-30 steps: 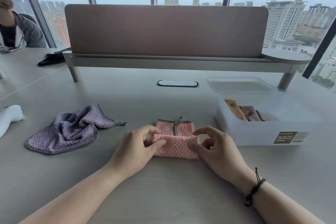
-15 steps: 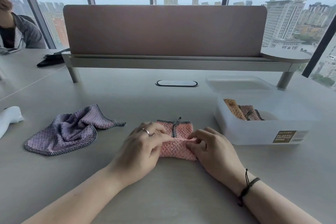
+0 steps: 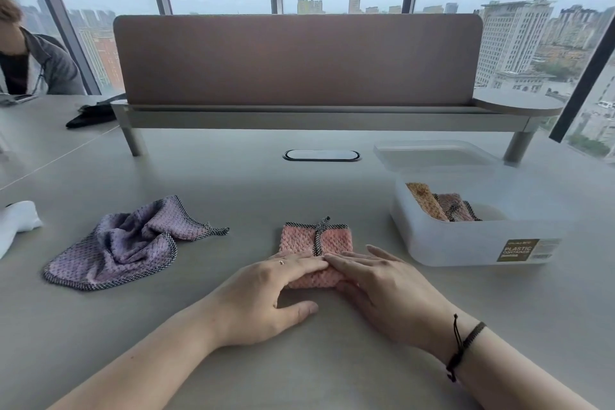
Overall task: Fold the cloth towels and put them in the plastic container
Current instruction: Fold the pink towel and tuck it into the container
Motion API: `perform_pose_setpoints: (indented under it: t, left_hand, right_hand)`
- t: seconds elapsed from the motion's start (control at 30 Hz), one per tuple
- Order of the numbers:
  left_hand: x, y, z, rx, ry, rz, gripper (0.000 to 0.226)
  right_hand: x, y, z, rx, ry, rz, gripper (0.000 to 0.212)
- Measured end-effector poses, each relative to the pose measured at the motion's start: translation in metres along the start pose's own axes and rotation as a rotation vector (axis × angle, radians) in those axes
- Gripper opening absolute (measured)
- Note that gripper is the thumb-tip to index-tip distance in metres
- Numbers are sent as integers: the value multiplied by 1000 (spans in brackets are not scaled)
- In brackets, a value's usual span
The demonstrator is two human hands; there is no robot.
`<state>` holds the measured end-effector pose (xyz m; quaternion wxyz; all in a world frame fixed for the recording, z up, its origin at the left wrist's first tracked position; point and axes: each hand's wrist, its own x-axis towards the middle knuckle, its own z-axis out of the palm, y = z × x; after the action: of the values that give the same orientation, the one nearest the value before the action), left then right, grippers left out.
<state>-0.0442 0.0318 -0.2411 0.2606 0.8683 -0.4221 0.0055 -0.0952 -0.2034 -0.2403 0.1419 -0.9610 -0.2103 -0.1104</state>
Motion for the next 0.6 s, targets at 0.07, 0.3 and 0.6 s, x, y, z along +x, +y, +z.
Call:
perform_pose_setpoints:
  t: [0.07, 0.3, 0.6]
  left_hand:
    - [-1, -1, -2, -44, 40, -1, 57]
    - [0, -9, -3, -88, 333, -70, 36]
    - [8, -21, 4, -142, 488, -299, 31]
  right_hand:
    - [0, -1, 2, -8, 48, -1, 45]
    - [-6, -1, -12, 235, 112, 162, 34]
    - [7, 5, -4, 487, 215, 377, 20]
